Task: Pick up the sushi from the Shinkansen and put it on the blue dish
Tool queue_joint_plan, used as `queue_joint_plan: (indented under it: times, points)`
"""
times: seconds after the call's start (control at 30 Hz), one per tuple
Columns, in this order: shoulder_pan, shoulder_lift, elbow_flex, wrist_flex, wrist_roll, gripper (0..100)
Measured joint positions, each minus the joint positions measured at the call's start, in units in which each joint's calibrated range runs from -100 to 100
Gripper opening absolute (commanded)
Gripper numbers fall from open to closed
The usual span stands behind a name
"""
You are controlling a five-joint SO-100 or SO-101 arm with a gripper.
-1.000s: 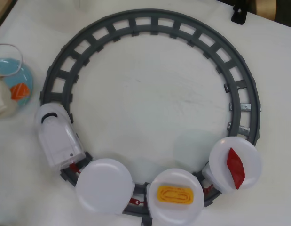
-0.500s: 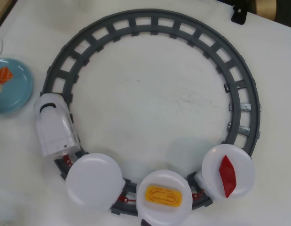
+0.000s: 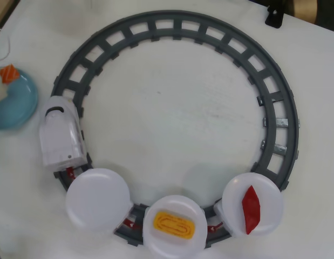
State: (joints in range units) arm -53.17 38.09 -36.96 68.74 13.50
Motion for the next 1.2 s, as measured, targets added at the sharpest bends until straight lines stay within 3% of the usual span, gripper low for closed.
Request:
queue_joint_plan:
  times: [0.47,0.73,1.07,1.2]
  points:
    - [0.49,2.95,4.48,-0.17,0.0,3]
    - [0.33,0.0,4.76,3.45,0.0,29]
    - [-2.21,-9.78,7.96,6.81,0.0,29]
    - [-4.41,-16.62,8.05,10.84,-0.62,17]
